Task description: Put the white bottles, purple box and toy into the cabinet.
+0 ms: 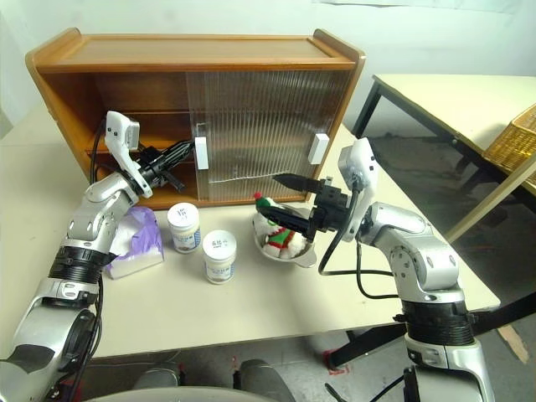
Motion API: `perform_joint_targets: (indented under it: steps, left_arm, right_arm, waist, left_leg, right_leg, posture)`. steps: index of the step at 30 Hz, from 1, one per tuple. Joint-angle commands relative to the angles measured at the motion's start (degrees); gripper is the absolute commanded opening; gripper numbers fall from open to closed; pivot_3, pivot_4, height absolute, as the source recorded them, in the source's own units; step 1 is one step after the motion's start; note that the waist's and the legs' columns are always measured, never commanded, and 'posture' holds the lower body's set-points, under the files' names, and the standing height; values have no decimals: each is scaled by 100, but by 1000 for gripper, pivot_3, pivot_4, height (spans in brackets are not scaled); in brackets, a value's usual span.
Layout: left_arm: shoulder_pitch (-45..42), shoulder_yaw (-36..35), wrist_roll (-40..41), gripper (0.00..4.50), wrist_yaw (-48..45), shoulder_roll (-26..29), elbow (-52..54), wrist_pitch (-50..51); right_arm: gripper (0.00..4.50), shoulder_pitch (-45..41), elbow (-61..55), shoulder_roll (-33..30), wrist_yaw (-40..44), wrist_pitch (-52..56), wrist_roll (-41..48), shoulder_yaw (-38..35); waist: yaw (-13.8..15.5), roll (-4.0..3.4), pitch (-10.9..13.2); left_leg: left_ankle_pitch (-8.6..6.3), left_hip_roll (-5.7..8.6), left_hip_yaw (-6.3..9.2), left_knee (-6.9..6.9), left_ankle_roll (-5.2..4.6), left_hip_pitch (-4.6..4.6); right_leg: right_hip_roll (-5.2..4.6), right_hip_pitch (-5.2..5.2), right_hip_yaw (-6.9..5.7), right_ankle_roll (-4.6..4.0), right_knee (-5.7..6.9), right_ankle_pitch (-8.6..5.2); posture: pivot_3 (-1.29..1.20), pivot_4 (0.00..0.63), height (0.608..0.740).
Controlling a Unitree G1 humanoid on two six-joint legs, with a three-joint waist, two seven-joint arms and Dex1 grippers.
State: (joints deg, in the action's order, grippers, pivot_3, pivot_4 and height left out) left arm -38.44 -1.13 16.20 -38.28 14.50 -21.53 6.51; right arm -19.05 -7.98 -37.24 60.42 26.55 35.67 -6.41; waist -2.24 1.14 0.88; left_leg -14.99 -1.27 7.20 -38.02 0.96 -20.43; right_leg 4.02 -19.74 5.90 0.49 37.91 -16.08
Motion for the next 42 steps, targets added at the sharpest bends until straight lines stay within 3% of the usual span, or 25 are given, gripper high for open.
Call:
perform_joint_targets:
  steps: [1,9,17,20,31,42]
  left_arm:
    - [-107,44,-77,18,-19,-69,-204,-65]
    - [-139,-48,-93,18,-20,-41,-214,-152]
    - [473,-407,300,18,-137,639,1110,448]
    - [875,-524,543,562,-200,952,1830,873]
    - [2565,-1492,1473,4448,-336,1981,3479,1895]
    - [4160,-1934,1697,4448,-572,2177,4104,1819]
  right_arm:
    - [4500,-1,-102,10,-12,-42,65,-87]
    - [4500,8,-63,165,-43,-52,200,-148]
    - [4500,-45,-2,207,38,-8,295,-91]
    - [4500,-100,47,229,80,21,296,-46]
    - [4500,-336,288,321,250,16,247,118]
    - [4500,-423,374,322,335,42,234,151]
  waist:
    - [-1,0,0]
    - [-4,0,0]
    - [-32,-2,0]
    - [-27,-2,-1]
    - [62,-3,0]
    - [135,-3,-1]
  left_leg:
    - [0,0,0,0,0,0]
    - [0,0,0,-1,-1,-1]
    - [-1,1,-2,1,-2,0]
    - [-1,1,-2,3,-2,-1]
    - [-4,-2,-1,9,2,5]
    - [-7,-14,8,23,19,1]
  right_leg:
    - [0,0,0,0,0,0]
    - [0,0,0,14,-2,8]
    - [2,0,0,9,-2,3]
    - [3,-2,-2,-9,-2,-10]
    - [3,-8,-4,-50,9,-19]
    - [7,-42,47,-102,32,-19]
  posture:
    - [-126,0,740]
    - [-117,0,740]
    - [-96,0,740]
    - [-96,0,740]
    - [-28,0,740]
    - [-13,0,740]
